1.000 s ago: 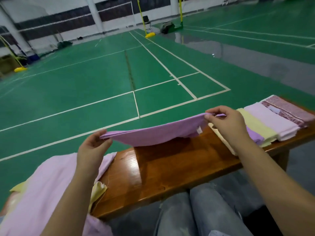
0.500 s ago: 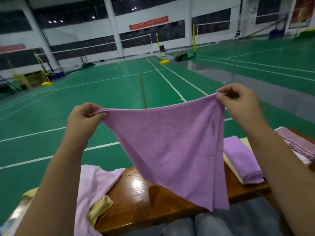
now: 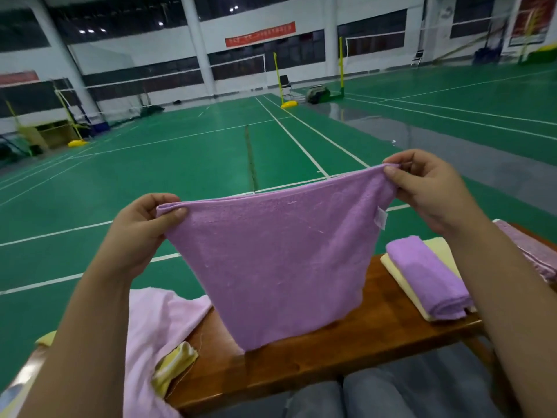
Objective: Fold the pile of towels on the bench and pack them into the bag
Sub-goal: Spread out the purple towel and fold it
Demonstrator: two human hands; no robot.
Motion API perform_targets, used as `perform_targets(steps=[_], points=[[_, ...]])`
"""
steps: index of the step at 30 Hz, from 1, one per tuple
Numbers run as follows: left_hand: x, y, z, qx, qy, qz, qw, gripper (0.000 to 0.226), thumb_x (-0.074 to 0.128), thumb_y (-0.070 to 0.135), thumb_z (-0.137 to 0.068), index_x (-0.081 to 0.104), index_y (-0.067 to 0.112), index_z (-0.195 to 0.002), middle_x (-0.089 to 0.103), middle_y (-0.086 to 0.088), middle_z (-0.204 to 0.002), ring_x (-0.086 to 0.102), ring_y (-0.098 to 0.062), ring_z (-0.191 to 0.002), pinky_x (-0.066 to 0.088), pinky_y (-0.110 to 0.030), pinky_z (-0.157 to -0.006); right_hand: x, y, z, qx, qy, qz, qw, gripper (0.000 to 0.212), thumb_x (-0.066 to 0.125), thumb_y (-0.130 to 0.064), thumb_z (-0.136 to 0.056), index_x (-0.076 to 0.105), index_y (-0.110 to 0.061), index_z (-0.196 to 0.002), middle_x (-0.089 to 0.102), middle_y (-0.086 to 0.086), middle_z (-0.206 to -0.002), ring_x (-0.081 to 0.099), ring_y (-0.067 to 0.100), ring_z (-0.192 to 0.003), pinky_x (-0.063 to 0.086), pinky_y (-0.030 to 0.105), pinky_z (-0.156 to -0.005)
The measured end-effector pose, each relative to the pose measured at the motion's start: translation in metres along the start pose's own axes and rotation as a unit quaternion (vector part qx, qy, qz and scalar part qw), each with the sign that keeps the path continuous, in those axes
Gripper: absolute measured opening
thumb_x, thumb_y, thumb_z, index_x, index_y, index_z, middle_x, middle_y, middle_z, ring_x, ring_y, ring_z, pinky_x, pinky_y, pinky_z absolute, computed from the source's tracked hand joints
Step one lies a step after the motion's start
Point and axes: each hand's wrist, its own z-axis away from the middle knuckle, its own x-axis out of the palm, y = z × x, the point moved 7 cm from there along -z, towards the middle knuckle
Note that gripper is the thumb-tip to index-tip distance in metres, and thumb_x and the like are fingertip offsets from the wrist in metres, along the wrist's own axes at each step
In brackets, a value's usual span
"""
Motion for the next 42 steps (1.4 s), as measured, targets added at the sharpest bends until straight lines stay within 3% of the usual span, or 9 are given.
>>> perform_targets(steps=[3, 8, 10, 14, 18, 27, 31, 36, 42], points=[[-0.001, -0.001, 0.005, -0.001, -0.031, 0.024, 0.999, 0.012, 0.077, 0.022, -0.059, 0.074, 0.016, -0.070, 0.066, 0.005, -0.064, 0.059, -0.005, -0.062, 0.051, -0.014, -0.061, 0.000, -0.001, 0.005, 0.005, -0.015, -0.039, 0.999, 0.018, 0.077, -0.031, -0.058, 0.072, -0.023, -0.074, 0.068, -0.008, -0.069, 0.065, 0.005, -0.070, 0.053, 0.018, -0.062], [-0.002, -0.009, 0.017, -0.011, -0.010, 0.135, 0.991, 0.013, 0.062, 0.022, -0.069, 0.073, 0.020, -0.061, 0.062, 0.008, -0.059, 0.055, -0.002, -0.054, 0.048, -0.013, -0.056, 0.006, -0.005, 0.010, 0.030, -0.043, -0.137, 0.989, 0.019, 0.077, -0.026, -0.049, 0.076, -0.021, -0.068, 0.068, -0.007, -0.066, 0.063, 0.005, -0.063, 0.052, 0.018, -0.057], [-0.001, -0.023, 0.016, -0.047, 0.013, 0.159, 0.986, 0.013, 0.064, 0.026, -0.069, 0.073, 0.018, -0.062, 0.063, 0.007, -0.062, 0.057, -0.002, -0.055, 0.049, -0.014, -0.055, 0.008, 0.006, 0.010, 0.067, -0.028, -0.142, 0.987, 0.015, 0.077, -0.020, -0.053, 0.075, -0.018, -0.068, 0.068, -0.007, -0.064, 0.062, 0.004, -0.059, 0.052, 0.017, -0.054], [0.020, -0.081, 0.027, -0.205, 0.077, 0.184, 0.958, 0.016, 0.068, 0.023, -0.077, 0.065, 0.009, -0.084, 0.066, -0.003, -0.080, 0.066, -0.009, -0.065, 0.056, -0.022, -0.060, 0.011, 0.060, 0.021, 0.183, 0.070, -0.126, 0.972, 0.014, 0.062, 0.003, -0.083, 0.064, -0.011, -0.082, 0.068, 0.000, -0.067, 0.061, 0.008, -0.061, 0.053, 0.017, -0.053], [0.074, -0.120, 0.069, -0.242, 0.103, 0.149, 0.953, 0.014, 0.067, 0.017, -0.081, 0.064, 0.004, -0.085, 0.068, -0.008, -0.075, 0.063, -0.018, -0.070, 0.051, -0.029, -0.060, 0.030, 0.100, 0.054, 0.203, 0.119, -0.049, 0.971, 0.014, 0.067, 0.002, -0.082, 0.063, -0.011, -0.084, 0.067, 0.006, -0.079, 0.062, 0.016, -0.072, 0.056, 0.023, -0.064], [0.148, -0.116, 0.107, -0.189, -0.002, -0.018, 0.982, 0.010, 0.069, 0.016, -0.087, 0.074, 0.023, -0.082, 0.076, 0.000, -0.082, 0.071, -0.017, -0.083, 0.059, -0.030, -0.076, 0.092, 0.095, 0.115, 0.074, -0.012, 0.219, 0.973, 0.011, 0.073, -0.020, -0.082, 0.064, -0.027, -0.084, 0.069, -0.013, -0.081, 0.064, -0.001, -0.080, 0.051, 0.013, -0.071], [0.148, -0.112, 0.112, -0.178, 0.013, -0.022, 0.984, 0.006, 0.071, 0.013, -0.086, 0.071, 0.011, -0.091, 0.075, -0.003, -0.081, 0.071, -0.013, -0.075, 0.059, -0.027, -0.073, 0.095, 0.091, 0.123, 0.038, -0.020, 0.283, 0.958, 0.006, 0.068, -0.025, -0.087, 0.064, -0.028, -0.090, 0.067, -0.015, -0.084, 0.060, -0.004, -0.082, 0.045, 0.004, -0.067], [0.151, -0.109, 0.113, -0.175, 0.011, -0.019, 0.984, 0.006, 0.070, 0.015, -0.087, 0.070, 0.013, -0.092, 0.074, 0.001, -0.081, 0.070, -0.009, -0.075, 0.059, -0.026, -0.073, 0.101, 0.082, 0.123, -0.042, -0.005, 0.342, 0.939, 0.009, 0.066, -0.018, -0.088, 0.068, -0.018, -0.096, 0.068, -0.003, -0.091, 0.058, 0.007, -0.080, 0.044, 0.010, -0.069], [0.154, -0.112, 0.117, -0.204, 0.013, 0.032, 0.978, 0.011, 0.065, 0.012, -0.090, 0.073, 0.013, -0.096, 0.075, -0.003, -0.088, 0.072, -0.016, -0.086, 0.058, -0.034, -0.081, 0.108, 0.089, 0.128, -0.035, -0.033, 0.333, 0.942, 0.016, 0.067, -0.020, -0.088, 0.070, -0.020, -0.103, 0.070, -0.005, -0.097, 0.061, 0.007, -0.087, 0.050, 0.014, -0.076]])
